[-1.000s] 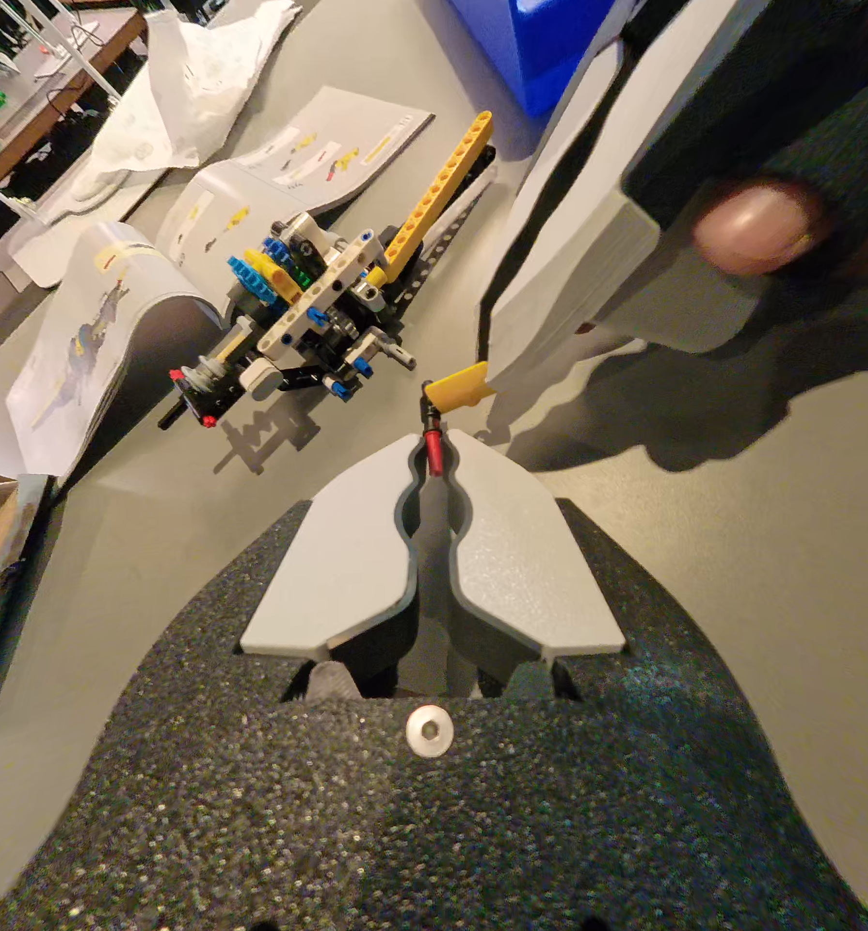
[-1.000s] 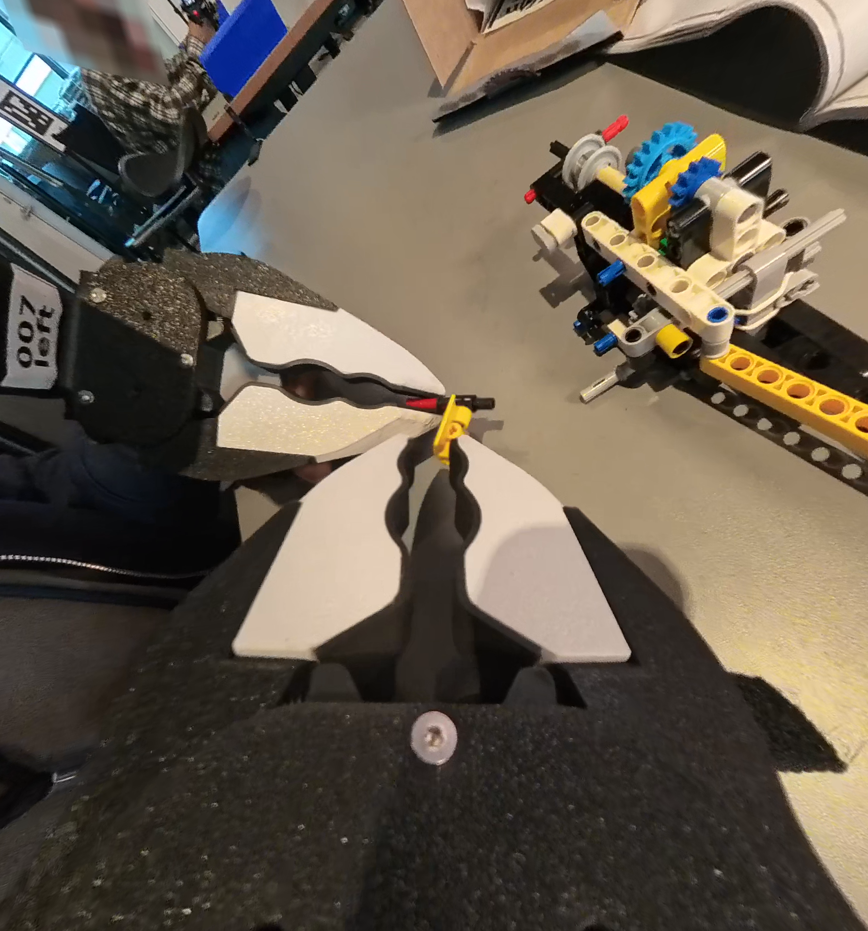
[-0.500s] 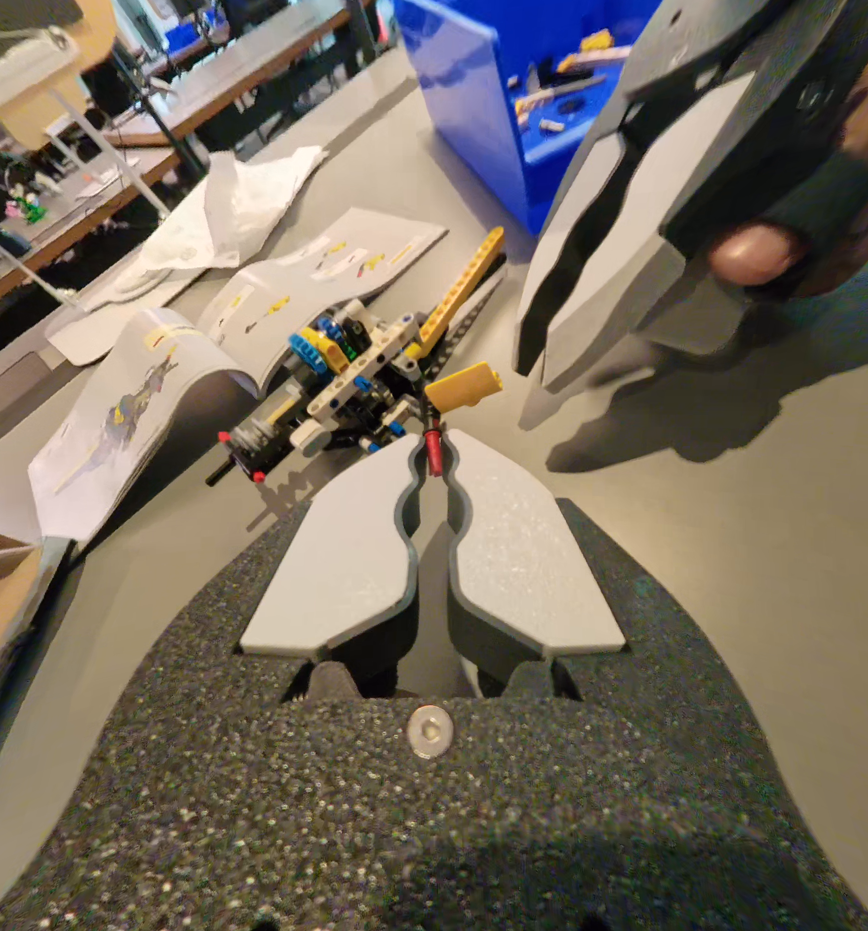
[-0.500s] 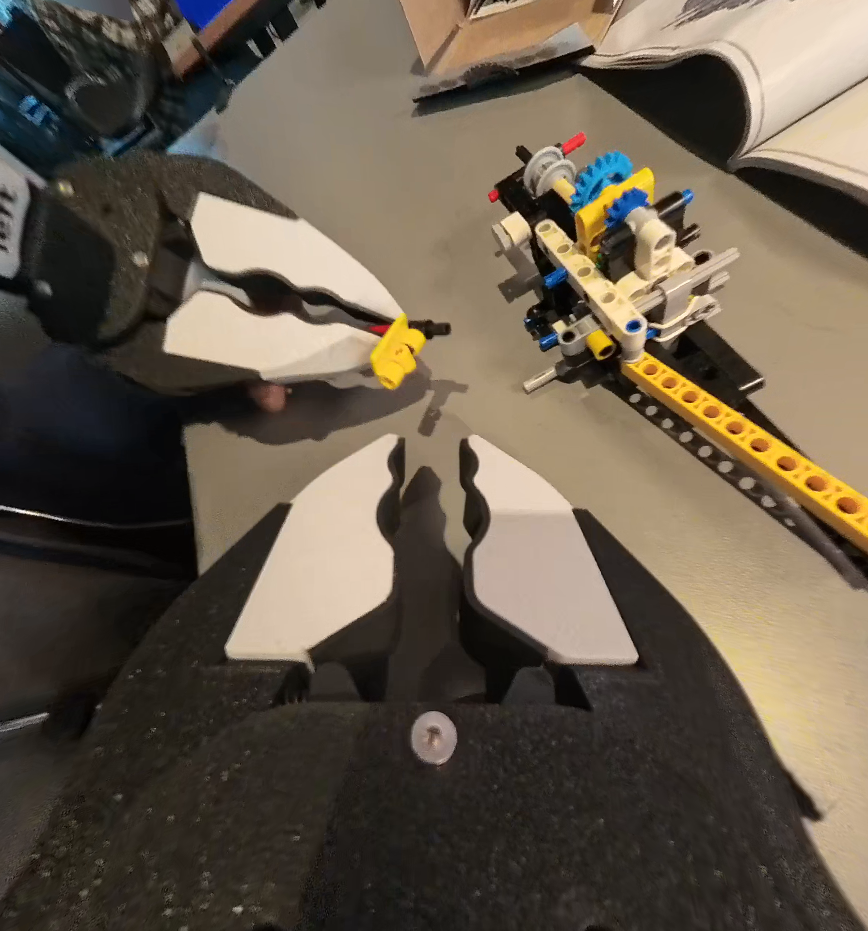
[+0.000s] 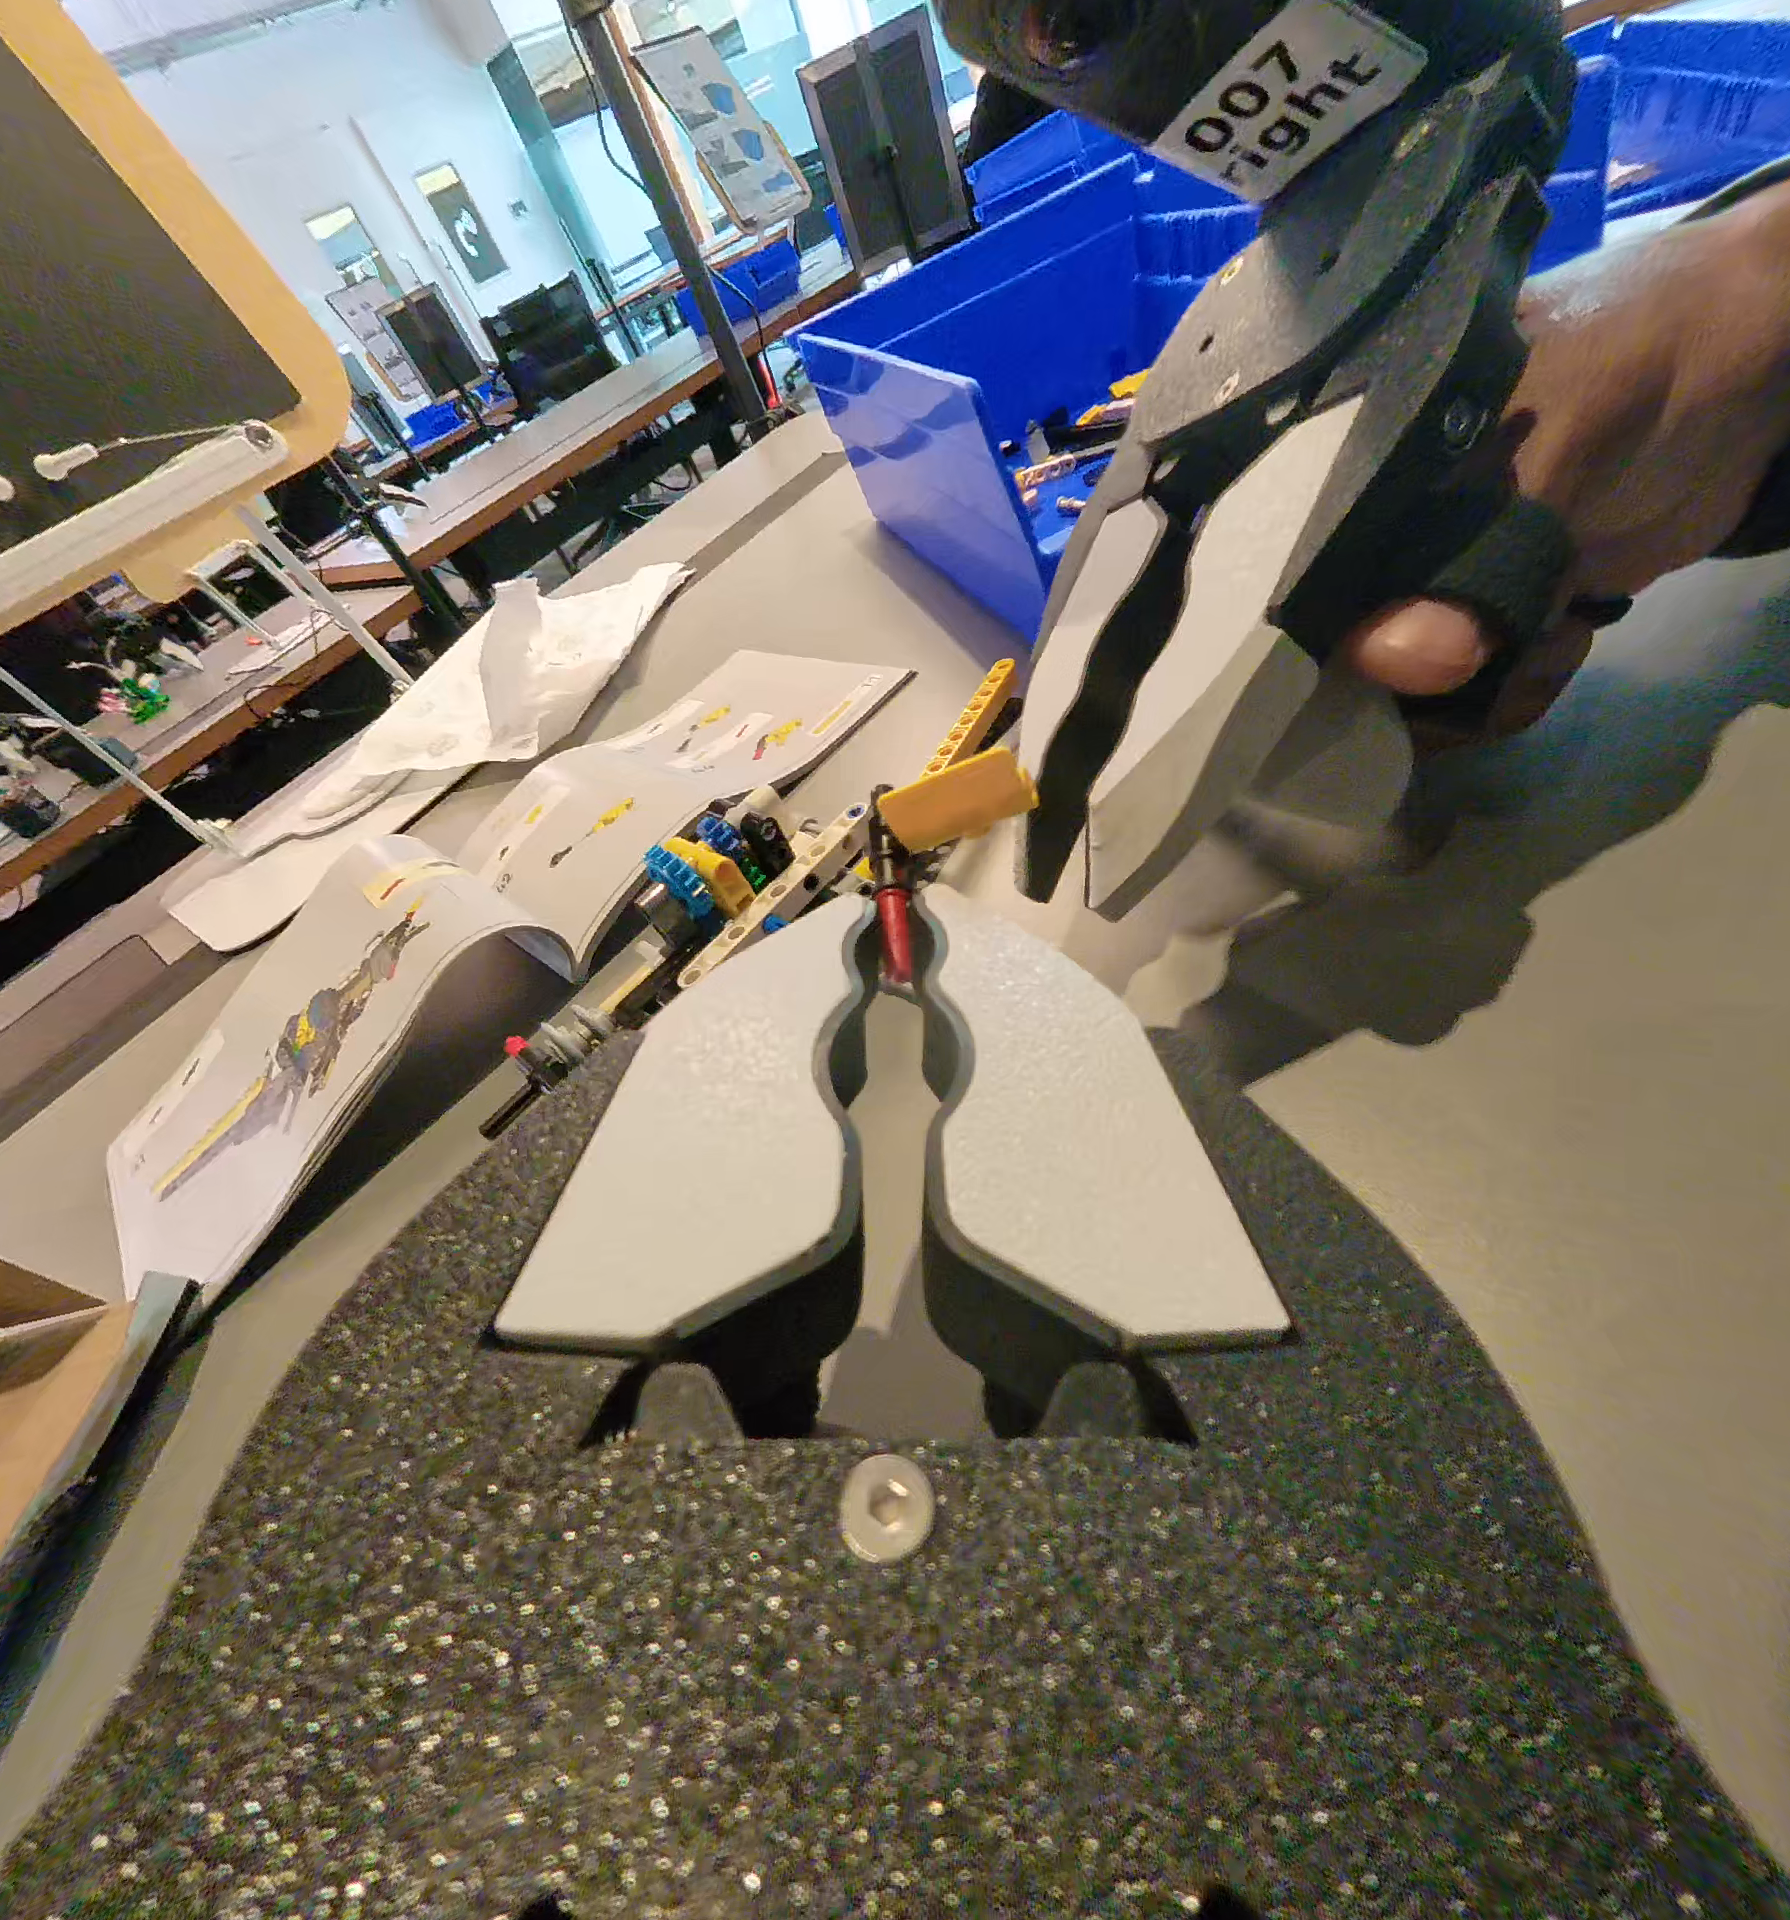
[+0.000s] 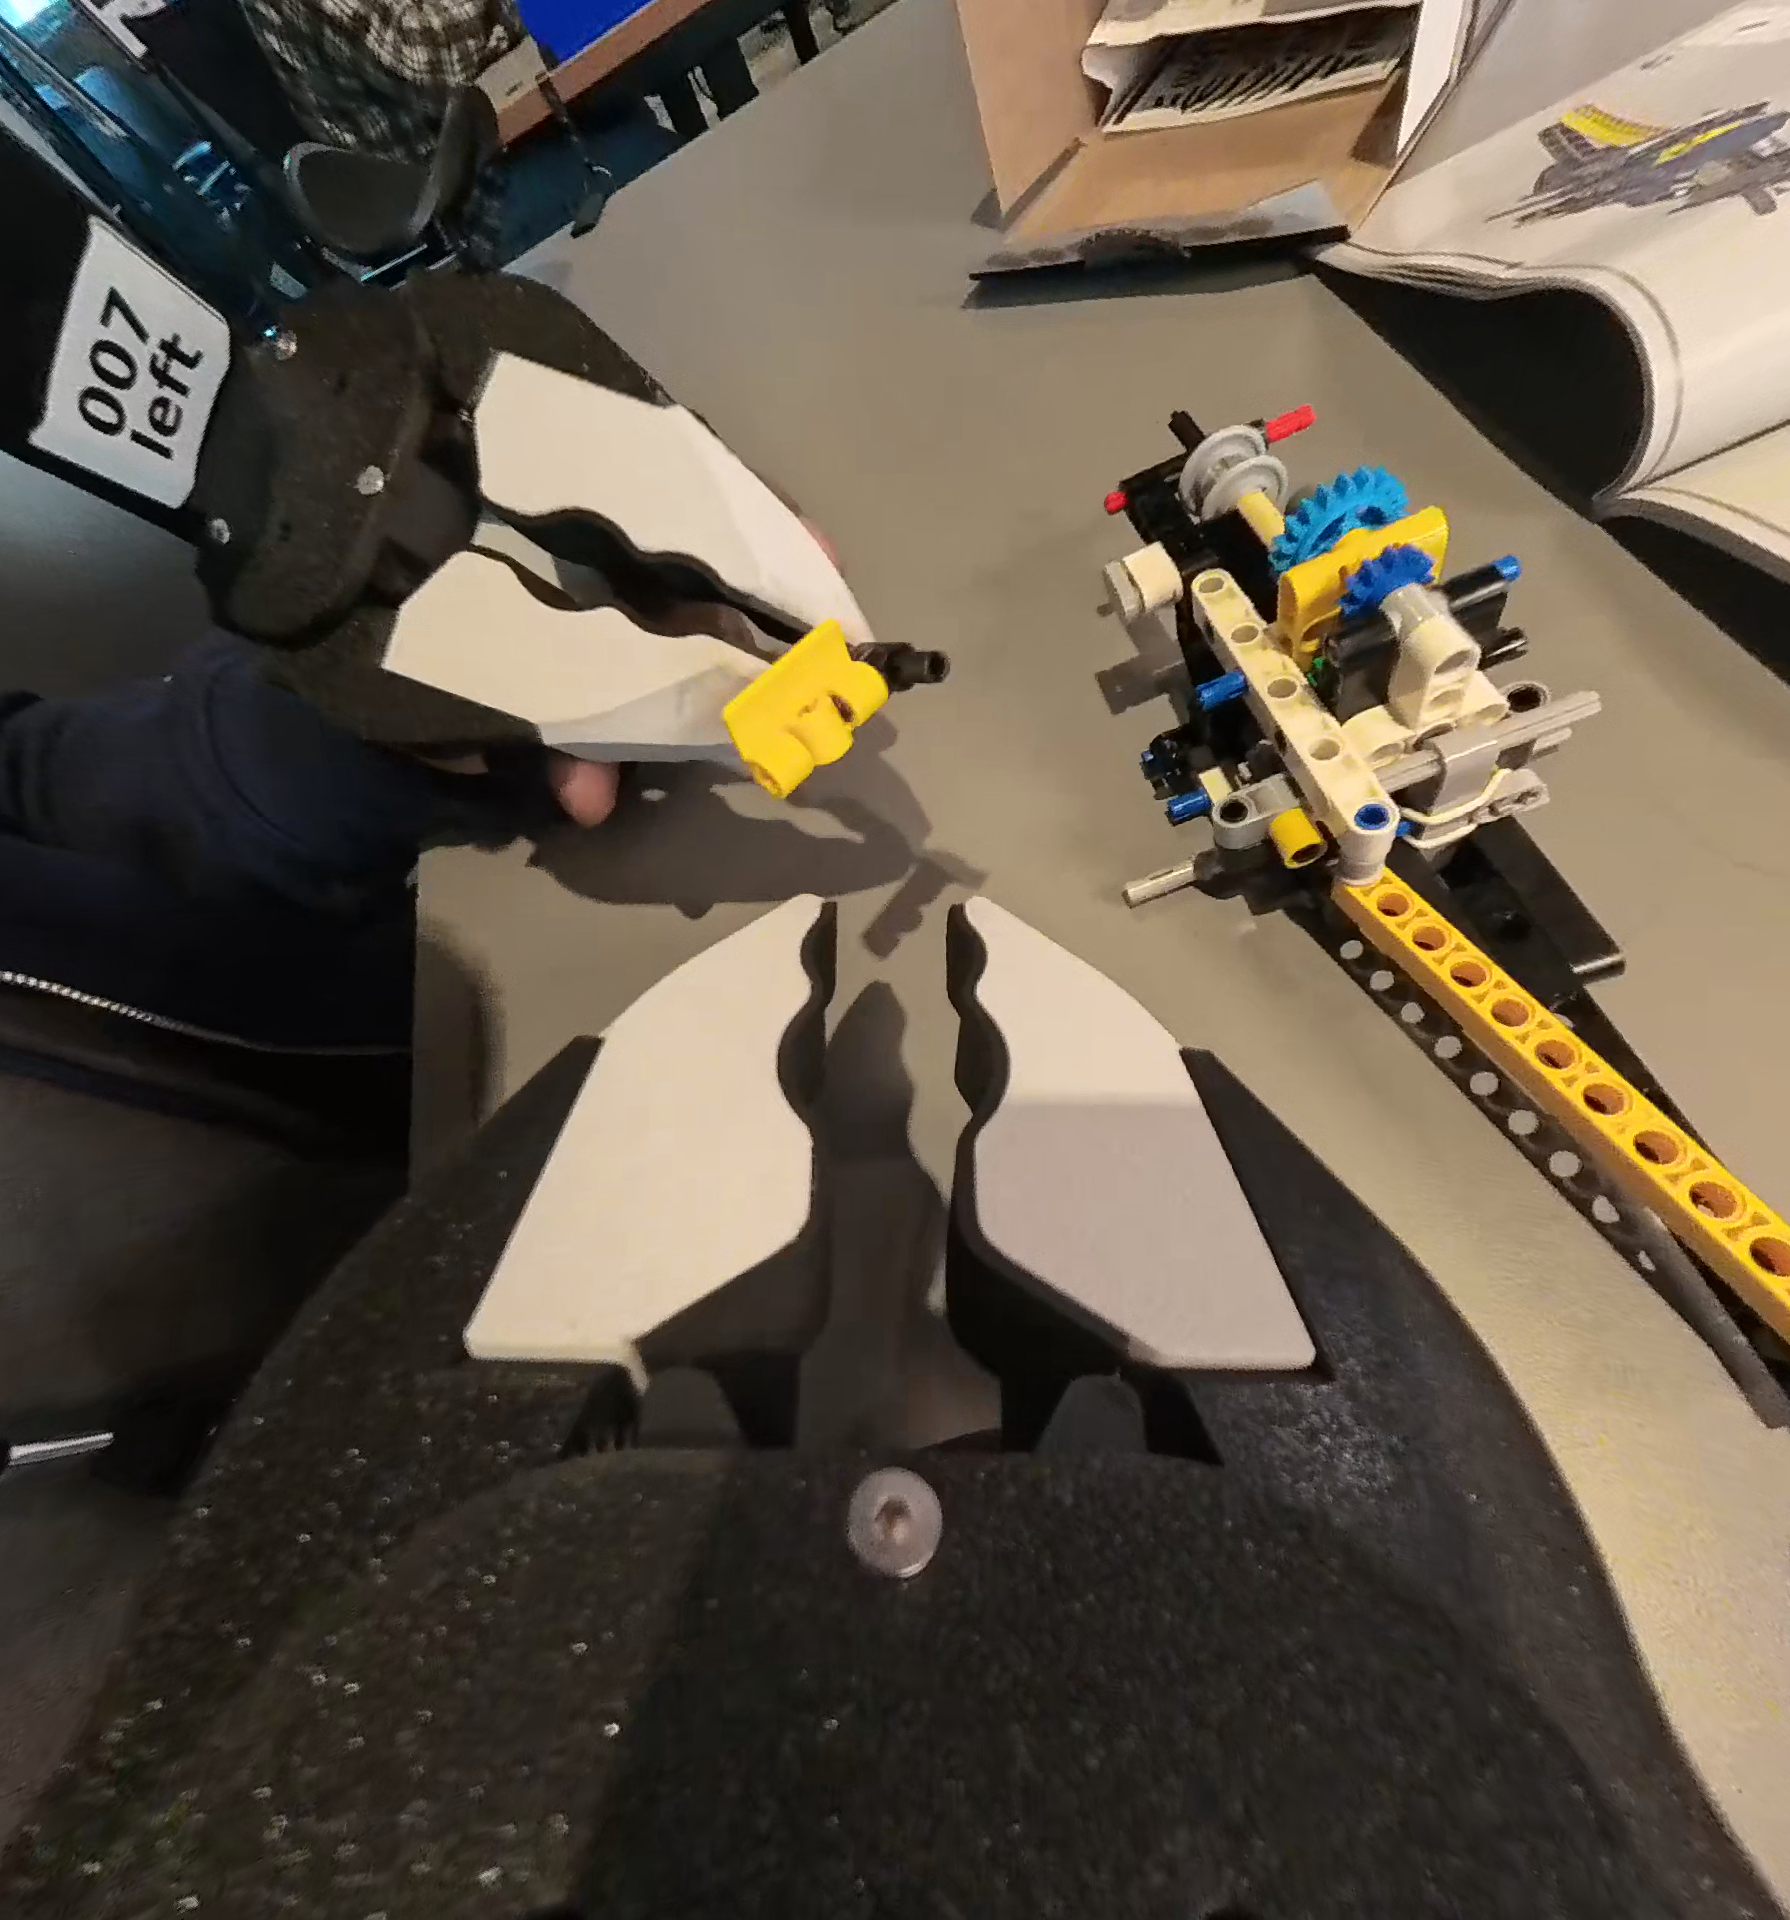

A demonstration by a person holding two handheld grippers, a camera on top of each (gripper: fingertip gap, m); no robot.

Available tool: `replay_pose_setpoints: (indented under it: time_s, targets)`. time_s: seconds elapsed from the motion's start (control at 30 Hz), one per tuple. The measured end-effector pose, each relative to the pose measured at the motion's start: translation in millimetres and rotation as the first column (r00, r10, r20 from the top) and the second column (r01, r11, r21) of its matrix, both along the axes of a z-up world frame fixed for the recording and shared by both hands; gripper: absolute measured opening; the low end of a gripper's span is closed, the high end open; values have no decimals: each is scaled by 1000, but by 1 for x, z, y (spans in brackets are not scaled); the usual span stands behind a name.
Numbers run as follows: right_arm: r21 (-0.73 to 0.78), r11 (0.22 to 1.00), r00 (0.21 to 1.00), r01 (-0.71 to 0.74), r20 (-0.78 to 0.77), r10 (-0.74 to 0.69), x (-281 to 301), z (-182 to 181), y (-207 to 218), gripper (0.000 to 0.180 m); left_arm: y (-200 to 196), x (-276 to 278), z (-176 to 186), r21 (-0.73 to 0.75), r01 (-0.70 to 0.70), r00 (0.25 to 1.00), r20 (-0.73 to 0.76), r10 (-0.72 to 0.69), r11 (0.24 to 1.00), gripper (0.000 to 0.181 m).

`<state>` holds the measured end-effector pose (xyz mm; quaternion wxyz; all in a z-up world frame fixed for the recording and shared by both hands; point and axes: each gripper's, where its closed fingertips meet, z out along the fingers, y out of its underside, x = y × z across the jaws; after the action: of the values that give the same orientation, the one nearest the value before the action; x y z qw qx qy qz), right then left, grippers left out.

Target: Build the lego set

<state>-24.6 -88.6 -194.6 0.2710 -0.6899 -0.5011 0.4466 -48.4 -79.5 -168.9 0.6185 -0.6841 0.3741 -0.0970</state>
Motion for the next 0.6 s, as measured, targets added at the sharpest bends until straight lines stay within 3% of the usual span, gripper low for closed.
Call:
replay_pose_setpoints:
  time_s: [0.6]
  targets:
    - [2, 1000, 1000, 9, -26, -9, 4, -2, 2, 19, 5, -1, -3, 49, -22, 998, -60, 25, 999, 5]
